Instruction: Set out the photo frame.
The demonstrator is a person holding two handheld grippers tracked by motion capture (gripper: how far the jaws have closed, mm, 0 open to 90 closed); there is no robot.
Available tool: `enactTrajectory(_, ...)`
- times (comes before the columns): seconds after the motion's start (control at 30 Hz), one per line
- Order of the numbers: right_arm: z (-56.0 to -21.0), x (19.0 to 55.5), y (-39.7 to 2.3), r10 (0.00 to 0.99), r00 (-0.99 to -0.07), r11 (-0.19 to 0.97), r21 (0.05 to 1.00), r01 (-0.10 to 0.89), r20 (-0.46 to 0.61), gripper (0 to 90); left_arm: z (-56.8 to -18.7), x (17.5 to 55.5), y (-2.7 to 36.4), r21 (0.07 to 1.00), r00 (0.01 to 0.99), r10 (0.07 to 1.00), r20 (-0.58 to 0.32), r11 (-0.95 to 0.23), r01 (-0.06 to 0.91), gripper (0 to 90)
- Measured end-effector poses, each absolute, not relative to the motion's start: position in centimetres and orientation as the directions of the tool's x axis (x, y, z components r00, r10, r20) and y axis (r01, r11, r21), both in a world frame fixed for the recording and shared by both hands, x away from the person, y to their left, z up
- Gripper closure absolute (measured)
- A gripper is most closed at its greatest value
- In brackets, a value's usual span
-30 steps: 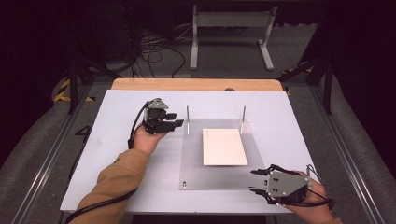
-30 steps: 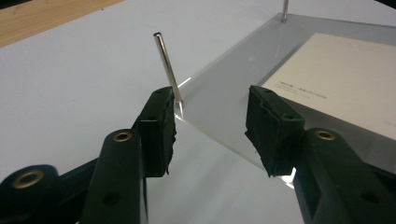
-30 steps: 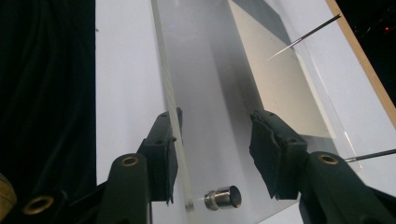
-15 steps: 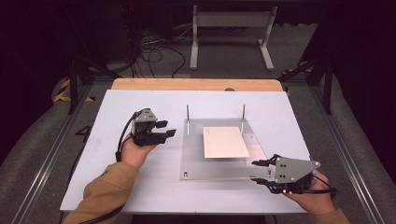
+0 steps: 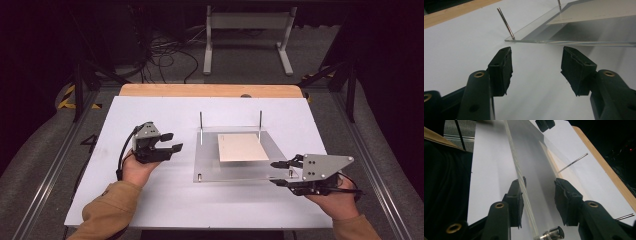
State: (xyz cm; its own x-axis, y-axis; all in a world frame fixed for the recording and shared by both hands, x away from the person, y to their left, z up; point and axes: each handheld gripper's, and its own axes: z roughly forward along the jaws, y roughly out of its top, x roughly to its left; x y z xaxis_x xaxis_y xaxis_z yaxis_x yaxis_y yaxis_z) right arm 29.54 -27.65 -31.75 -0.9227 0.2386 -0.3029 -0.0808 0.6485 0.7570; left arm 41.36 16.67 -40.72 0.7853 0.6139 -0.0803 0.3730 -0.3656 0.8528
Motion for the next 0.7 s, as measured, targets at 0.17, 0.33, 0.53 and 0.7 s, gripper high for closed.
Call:
enactTrajectory(0.17, -30.8, 30.2, -27.7, 0.231, -0.925, 0.64, 0.763, -0.091, -0.303, 61.4, -41.2, 41.6, 17.4, 0.855, 0.785, 0.615, -0.079, -0.363, 0.37, 40.4)
enactTrajectory(0.33, -29.9, 31.0, -27.9, 0.231, -0.927, 0.621, 0.778, -0.094, -0.296, 63.3, -41.4, 41.3, 18.1, 0.854, 0.778, 0.624, -0.07, -0.366, 0.37, 40.1)
enactTrajectory(0.53, -28.8, 32.0, -28.1, 0.248, -0.922, 0.592, 0.8, -0.098, -0.296, 66.3, -41.4, 41.3, 18.6, 0.858, 0.775, 0.628, -0.077, -0.354, 0.372, 40.0)
enactTrajectory(0.7, -28.0, 32.8, -28.2, 0.261, -0.92, 0.573, 0.814, -0.098, -0.294, 68.3, -41.6, 41.3, 18.6, 0.858, 0.772, 0.63, -0.089, -0.345, 0.381, 39.8)
